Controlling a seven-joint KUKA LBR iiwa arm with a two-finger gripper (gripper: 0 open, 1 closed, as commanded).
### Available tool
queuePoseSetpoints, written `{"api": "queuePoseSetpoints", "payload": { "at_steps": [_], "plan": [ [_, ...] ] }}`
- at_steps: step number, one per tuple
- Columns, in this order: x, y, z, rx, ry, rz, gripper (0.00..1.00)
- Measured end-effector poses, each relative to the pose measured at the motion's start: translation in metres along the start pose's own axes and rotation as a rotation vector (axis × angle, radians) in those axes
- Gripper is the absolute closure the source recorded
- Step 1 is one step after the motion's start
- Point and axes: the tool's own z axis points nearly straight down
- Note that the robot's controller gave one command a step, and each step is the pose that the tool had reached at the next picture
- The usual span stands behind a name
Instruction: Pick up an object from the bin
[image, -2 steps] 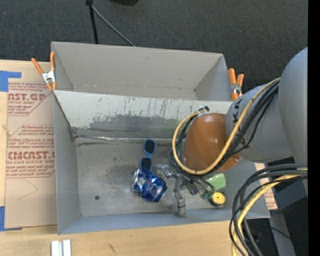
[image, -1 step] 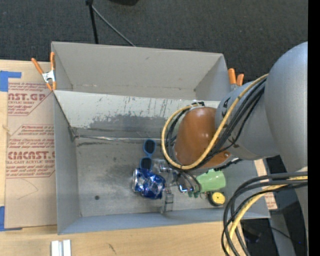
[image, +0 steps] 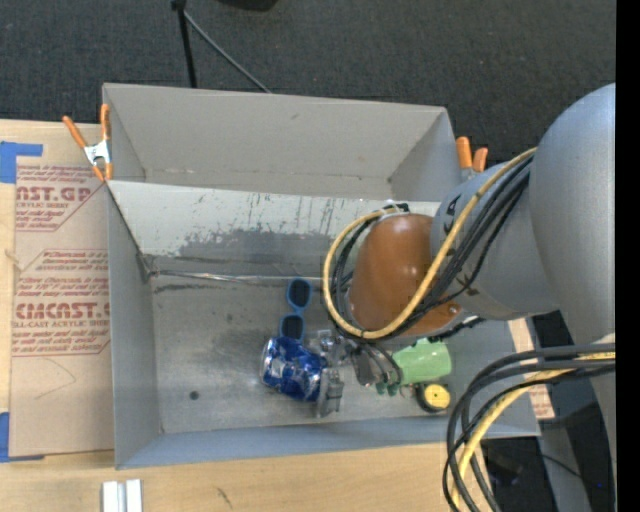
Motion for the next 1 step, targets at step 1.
{"api": "queuePoseSetpoints", "payload": {
  "at_steps": [1],
  "plan": [
    [-0.0265,-0.0046,-0.1208,0.001,-0.012,-0.002,1.00]
  ]
}}
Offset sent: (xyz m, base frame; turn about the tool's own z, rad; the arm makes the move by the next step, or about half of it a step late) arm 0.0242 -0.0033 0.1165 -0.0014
